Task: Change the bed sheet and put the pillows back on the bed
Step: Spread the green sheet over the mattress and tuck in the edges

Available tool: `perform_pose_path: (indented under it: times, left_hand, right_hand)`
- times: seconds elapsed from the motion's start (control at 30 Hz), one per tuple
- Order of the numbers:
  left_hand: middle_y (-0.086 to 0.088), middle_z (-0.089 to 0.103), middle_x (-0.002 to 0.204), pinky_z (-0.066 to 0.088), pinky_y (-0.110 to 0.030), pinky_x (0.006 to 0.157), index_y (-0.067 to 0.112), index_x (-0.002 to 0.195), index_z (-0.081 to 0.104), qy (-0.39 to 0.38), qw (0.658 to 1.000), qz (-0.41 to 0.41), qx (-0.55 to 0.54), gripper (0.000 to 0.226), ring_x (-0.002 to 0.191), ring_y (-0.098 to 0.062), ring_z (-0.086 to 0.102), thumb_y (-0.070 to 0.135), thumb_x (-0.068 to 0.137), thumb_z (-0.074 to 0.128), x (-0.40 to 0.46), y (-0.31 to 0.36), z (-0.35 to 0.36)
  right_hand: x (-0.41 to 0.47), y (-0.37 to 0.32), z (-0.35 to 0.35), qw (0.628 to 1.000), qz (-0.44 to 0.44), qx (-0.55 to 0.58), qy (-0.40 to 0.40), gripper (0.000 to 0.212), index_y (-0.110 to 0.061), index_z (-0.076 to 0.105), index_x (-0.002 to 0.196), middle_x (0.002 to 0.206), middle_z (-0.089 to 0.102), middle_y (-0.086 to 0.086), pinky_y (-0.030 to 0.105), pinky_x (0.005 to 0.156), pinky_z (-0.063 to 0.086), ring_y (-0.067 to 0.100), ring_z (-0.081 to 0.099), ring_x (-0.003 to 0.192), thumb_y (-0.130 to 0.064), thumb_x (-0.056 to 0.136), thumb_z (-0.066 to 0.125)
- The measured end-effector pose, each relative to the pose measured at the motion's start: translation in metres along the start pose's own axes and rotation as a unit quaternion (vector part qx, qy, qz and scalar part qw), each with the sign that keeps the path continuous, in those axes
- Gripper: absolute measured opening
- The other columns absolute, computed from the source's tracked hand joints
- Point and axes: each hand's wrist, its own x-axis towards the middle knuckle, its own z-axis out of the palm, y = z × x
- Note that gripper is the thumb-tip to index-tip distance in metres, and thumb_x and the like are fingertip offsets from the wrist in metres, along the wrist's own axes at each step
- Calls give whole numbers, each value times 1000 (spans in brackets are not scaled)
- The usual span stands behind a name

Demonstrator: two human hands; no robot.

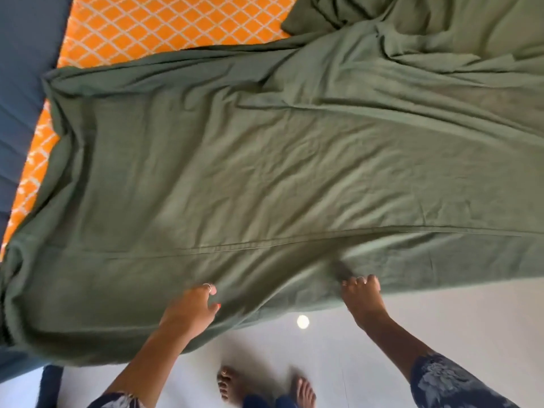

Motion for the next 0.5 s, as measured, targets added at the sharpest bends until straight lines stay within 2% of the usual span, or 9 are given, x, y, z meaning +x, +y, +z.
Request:
perform_pose_path:
  times: [0.03,0.07,0.1,0.13,0.2,0.27,0.33,0.4,0.5]
  left_hand:
    - [3,54,135,40,-31,103,25,132,50,-1,1000,6,7,37,124,-16,52,34,95,53,1,5,6]
    - [4,53,136,40,-31,103,25,131,50,4,1000,13,13,37,125,-15,52,34,96,52,3,11,12]
    - [5,53,136,40,-30,103,26,131,51,8,1000,18,19,36,124,-15,52,35,96,52,4,14,17]
    - [5,54,136,41,-30,102,26,130,51,15,999,19,25,35,123,-15,53,35,95,52,5,17,20]
    - [3,55,134,42,-28,100,26,128,52,17,999,19,40,34,122,-16,54,34,96,51,4,28,30]
    - [2,56,132,41,-26,98,26,127,52,9,997,26,67,32,122,-16,54,34,96,49,2,45,39]
    - [3,56,133,41,-24,97,26,127,51,1,996,40,85,31,122,-14,54,34,97,47,0,64,45]
    - [4,55,135,39,-23,97,27,128,51,2,993,54,105,32,124,-13,53,33,98,46,2,91,51]
    - [4,53,137,37,-21,98,24,131,49,7,991,66,113,33,125,-12,51,31,99,45,3,137,55]
  right_hand:
    - [2,2,0,1000,-17,-12,20,52,-5,64,84,76,62,14,37,62,34,27,61,69,-19,41,91]
    - [4,5,1,999,-39,-20,19,42,-6,62,97,90,63,13,38,69,36,28,62,83,-16,61,82]
    - [6,8,4,996,-61,-28,54,34,-9,58,111,106,62,10,38,80,37,28,59,99,-12,78,68]
    - [10,10,11,995,-79,-25,58,32,-11,55,120,116,60,7,39,89,36,27,55,110,-9,87,57]
    - [5,25,26,993,-98,0,59,31,-14,57,122,120,60,4,38,93,34,27,53,116,-8,92,49]
    - [-7,43,48,994,-85,51,38,28,-17,62,117,117,64,3,35,87,34,26,55,115,-12,92,49]
    - [-16,64,72,993,-63,102,0,29,-18,59,121,123,61,3,34,85,32,25,54,118,-30,97,49]
    - [-23,94,97,987,-13,159,-15,49,-18,52,129,129,55,3,35,92,34,24,51,120,-53,96,40]
    - [-25,150,126,973,105,202,22,54,-19,48,132,130,54,0,32,92,40,21,53,119,-56,98,27]
